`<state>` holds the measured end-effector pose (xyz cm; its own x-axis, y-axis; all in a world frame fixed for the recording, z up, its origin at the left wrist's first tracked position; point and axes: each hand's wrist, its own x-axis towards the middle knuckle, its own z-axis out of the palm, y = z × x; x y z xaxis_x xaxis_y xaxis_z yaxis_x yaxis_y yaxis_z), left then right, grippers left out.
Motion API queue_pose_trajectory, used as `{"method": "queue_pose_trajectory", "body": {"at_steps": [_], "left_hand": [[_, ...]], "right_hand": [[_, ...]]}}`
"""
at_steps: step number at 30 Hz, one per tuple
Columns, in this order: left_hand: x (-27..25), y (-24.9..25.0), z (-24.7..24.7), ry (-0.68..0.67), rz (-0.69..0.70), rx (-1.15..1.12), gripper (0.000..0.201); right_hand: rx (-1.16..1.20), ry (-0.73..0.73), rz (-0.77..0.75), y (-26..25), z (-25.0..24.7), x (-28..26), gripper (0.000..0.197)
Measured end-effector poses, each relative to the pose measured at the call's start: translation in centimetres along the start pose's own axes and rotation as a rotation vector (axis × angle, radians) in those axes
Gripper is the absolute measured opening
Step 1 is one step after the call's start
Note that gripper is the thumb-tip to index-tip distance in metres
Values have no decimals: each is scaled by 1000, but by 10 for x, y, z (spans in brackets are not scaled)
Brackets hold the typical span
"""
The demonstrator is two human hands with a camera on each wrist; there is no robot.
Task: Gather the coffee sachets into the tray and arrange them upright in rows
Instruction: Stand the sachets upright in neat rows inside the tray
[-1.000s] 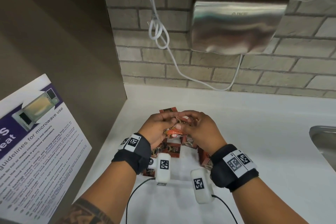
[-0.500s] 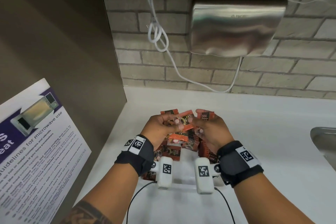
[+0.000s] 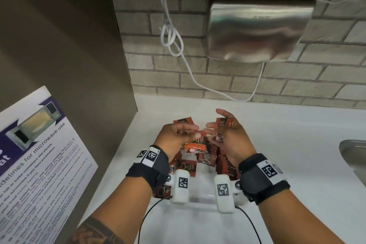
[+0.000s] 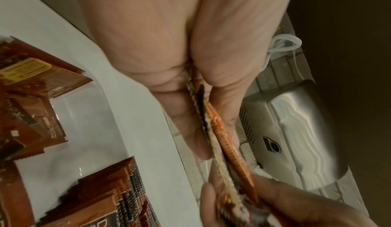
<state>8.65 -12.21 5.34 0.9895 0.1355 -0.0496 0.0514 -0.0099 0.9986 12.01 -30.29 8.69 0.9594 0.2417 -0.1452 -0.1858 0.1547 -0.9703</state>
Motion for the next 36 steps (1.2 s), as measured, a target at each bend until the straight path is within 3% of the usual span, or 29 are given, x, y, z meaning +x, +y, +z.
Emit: {"method": "queue_pose_trajectory", "body": {"at_steps": [2, 3, 7, 10, 12, 23, 28, 33, 36], "left_hand": [[0, 1, 0, 11, 9, -29, 20], [1, 1, 1, 8, 12, -32, 20], [0, 3, 3, -9, 8, -60, 11], [-5, 4, 1, -132, -59, -343, 29], [-6, 4, -1, -166, -59, -394, 43], [-2, -3, -4, -49, 3, -288, 45], [3, -11, -11, 68, 0, -113, 31], [1, -8, -7, 31, 9, -31, 26], [-2, -6, -1, 25, 30, -24, 23]], "right_hand": [[-179, -51, 11, 3, 1, -3, 33], [-251, -98, 15, 6, 1, -5, 36], [-255, -142, 16, 11, 2, -6, 43], [-150, -65, 15, 10, 0, -4, 39], [-110, 4, -4, 13, 1, -2, 34], [-73, 79, -24, 10, -2, -2, 20], [-128, 16, 8, 5, -11, -1, 31], [-273, -81, 39, -1, -12, 3, 41], [-233, -34, 31, -1, -9, 5, 39]]}}
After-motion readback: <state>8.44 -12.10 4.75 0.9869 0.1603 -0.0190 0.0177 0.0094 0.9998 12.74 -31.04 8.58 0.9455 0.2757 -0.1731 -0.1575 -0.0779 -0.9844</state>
